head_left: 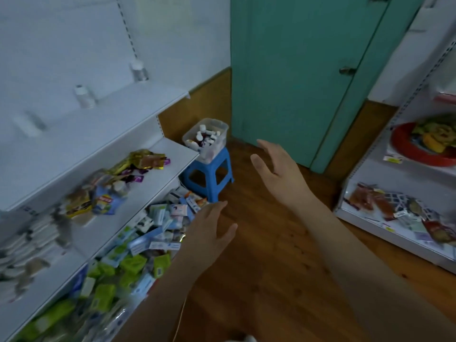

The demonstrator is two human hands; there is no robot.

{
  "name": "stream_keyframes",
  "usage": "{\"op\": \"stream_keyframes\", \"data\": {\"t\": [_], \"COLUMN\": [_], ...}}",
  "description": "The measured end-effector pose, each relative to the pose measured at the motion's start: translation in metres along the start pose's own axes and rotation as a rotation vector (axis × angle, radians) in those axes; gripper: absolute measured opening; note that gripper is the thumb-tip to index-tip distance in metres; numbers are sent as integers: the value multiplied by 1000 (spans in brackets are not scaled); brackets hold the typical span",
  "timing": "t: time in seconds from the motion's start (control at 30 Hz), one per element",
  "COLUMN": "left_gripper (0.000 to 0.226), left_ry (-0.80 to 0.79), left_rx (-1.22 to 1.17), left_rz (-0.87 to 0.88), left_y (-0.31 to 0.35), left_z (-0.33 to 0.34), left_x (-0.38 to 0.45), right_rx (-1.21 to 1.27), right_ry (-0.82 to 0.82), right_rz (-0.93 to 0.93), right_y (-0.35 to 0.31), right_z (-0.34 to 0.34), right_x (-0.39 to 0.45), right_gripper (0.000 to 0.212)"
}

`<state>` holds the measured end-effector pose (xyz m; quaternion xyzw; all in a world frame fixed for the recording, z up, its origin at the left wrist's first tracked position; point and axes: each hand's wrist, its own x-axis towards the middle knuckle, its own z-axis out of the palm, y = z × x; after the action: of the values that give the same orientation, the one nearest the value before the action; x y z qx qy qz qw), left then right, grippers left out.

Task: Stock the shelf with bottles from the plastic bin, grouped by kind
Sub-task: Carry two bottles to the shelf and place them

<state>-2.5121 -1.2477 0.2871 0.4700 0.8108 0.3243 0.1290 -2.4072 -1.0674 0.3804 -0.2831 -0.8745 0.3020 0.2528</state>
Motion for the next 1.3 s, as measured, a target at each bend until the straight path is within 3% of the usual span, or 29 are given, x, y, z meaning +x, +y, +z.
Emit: {"op": "stream_keyframes", "data": {"t": [0.2,0.43,0.93,1.3], "left_gripper": [61,62,60,61], "left_ry": [-8,-18,-17,7], "left_rx": [-22,1,16,-93], "left_rz": [-14,5,-18,-414], "left_y": [19,-11,-87,-208], "left_z": [30,45,10,53], "left_x": [75,192,507,692], "right_rx": [-82,-117,-149,-93], "right_ry": [-46,-29,-137,-489], "right_rz": [-58,-62,-46,-136], "right_y": [52,100,171,273], "right_z": [-12,4,48,210], "right_x": [61,165,491,746], "right_gripper": [59,60,61,63]}}
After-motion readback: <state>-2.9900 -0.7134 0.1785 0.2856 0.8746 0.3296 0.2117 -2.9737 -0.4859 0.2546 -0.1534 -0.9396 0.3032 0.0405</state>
